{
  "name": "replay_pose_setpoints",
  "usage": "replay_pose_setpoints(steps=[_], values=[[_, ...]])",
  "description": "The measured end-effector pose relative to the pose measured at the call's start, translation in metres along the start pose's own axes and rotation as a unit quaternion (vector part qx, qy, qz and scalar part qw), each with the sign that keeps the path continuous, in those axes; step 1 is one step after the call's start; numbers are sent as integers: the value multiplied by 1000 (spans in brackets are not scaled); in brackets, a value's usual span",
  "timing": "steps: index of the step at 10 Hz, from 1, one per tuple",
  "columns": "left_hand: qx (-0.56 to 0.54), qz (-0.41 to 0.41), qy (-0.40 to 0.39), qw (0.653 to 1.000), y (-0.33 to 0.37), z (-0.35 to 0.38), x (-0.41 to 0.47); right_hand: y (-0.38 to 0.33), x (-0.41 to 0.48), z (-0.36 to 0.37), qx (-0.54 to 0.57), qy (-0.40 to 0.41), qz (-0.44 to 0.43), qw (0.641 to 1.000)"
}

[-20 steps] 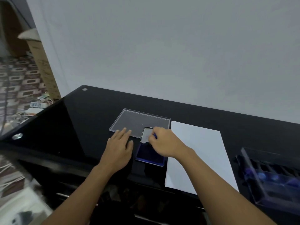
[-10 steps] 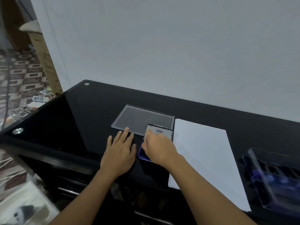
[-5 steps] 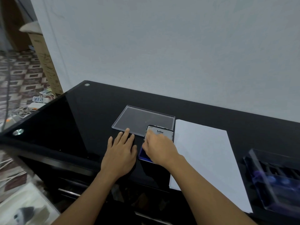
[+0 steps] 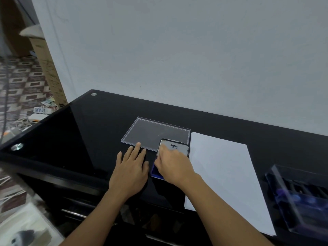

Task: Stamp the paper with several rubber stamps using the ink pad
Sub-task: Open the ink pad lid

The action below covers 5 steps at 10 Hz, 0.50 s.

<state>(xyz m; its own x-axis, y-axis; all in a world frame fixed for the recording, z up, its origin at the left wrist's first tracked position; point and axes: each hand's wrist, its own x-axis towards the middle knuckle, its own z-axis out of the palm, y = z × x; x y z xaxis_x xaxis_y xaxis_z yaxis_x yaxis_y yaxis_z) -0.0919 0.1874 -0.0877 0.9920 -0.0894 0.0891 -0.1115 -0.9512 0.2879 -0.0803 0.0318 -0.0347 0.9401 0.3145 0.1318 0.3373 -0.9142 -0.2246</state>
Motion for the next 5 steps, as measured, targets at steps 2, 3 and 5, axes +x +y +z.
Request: replay_pose_setpoints(steps=[2, 3, 5], values=[[5, 3, 1, 1000, -1, 1, 0, 0, -1, 2, 6, 5, 0, 1000], [3, 3, 0, 1000, -1, 0, 0, 0, -3, 2, 8, 10, -2, 1000], [-3, 5, 3, 1000, -1, 1, 0, -1, -5, 2, 7, 9, 3, 1000]])
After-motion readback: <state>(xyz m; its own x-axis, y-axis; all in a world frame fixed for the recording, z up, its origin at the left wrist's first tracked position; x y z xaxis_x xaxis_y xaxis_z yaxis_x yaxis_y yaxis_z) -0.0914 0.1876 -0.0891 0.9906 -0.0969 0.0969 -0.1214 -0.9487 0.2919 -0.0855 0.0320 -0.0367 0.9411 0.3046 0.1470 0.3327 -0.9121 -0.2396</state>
